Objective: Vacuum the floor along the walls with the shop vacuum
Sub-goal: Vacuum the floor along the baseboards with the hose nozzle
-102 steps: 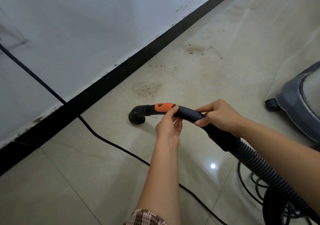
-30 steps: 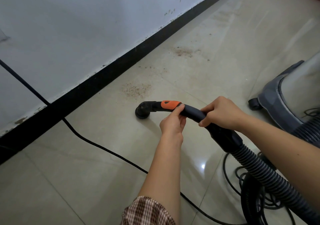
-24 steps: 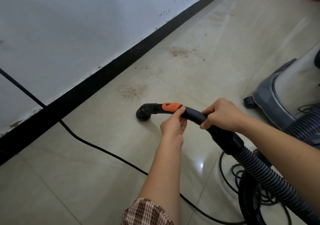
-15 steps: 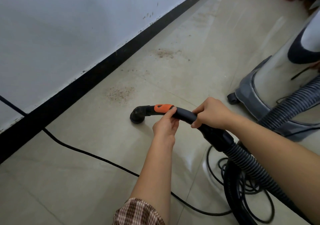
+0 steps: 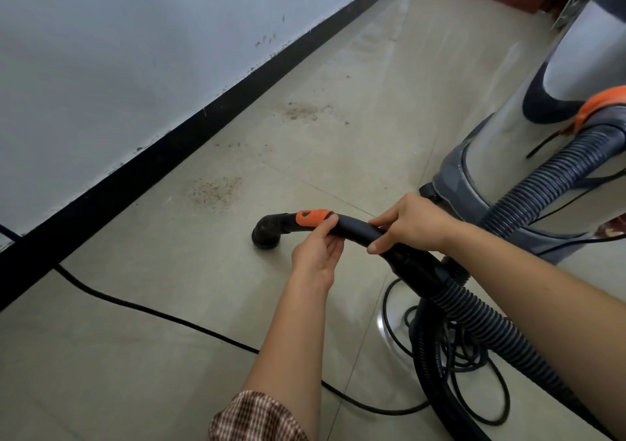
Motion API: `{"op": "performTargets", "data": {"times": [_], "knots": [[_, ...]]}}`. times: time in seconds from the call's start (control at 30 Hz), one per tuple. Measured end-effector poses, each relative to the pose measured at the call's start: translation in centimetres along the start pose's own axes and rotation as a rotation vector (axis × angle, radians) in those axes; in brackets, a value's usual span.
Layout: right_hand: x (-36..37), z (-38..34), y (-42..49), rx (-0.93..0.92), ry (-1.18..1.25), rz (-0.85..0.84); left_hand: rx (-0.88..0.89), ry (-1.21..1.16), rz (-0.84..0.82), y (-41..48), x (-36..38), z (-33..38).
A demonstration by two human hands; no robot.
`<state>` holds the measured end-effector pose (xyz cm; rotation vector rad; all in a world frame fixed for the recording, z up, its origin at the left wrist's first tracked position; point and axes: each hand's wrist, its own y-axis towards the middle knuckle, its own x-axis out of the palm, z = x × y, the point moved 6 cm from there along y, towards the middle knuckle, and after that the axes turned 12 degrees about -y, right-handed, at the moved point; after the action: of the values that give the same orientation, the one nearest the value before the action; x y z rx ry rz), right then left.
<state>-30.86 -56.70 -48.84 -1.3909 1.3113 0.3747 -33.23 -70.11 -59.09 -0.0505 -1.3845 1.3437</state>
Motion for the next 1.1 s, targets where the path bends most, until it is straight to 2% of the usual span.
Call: {"op": "performTargets", "data": {"times": [0.4,0.73,0.93,1.1], "knots": [[0.2,-0.8,0.2,-0.035,-0.027,0.044,0.018,-0.04,0.028,-0.4,-0.3,0.5],[2.2,-5.4,2.1,-0.168,-0.128,0.192,0.098,-0.062,0.059,0.7,-2.1,5.1],[2.2,-9.6,4.7,-0.149,-0.379,0.113,0.11,-0.092,0.089,2.1,-3.2,7.0],[2.3,-10.8,7.0,-0.101,-0.354,0.062,0.118,-0.093,0.106,3.2,-3.7,8.4]]}}
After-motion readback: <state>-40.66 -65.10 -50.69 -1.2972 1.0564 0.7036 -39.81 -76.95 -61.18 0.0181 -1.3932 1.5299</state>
